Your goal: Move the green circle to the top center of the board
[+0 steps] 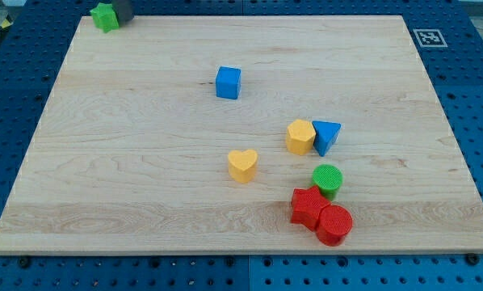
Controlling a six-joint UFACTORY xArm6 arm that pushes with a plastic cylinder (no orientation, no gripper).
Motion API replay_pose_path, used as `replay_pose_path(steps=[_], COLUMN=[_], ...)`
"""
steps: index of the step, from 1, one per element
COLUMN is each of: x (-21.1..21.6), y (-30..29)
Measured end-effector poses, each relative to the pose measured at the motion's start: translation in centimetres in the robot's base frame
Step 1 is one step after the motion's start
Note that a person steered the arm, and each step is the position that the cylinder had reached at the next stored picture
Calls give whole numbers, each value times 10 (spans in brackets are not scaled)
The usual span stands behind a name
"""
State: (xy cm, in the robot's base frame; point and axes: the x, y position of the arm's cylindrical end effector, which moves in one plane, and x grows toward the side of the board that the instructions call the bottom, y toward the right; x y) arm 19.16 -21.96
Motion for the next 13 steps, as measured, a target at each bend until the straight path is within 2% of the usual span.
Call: replay_pose_path(steps=[1, 2, 3, 4, 5, 7, 10, 11, 13], x=[0, 7, 52, 110, 141, 151, 229, 238, 238], y=[10, 58, 86, 86, 86, 94, 151, 186, 296])
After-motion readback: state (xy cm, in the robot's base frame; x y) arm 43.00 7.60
